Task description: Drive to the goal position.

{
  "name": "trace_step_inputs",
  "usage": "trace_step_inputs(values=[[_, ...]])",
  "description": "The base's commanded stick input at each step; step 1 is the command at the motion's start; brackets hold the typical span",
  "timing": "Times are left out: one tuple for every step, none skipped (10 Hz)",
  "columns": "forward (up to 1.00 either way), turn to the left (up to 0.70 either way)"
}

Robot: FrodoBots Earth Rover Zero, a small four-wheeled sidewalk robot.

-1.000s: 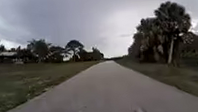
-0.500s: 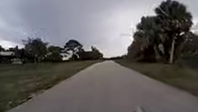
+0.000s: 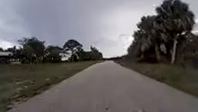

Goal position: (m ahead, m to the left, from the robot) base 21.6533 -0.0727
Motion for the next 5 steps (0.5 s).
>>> trace_step_inputs(values=[[1.0, 0.0], [1.0, 0.0], [1.0, 0.0], [1.0, 0.0], [1.0, 0.0]])
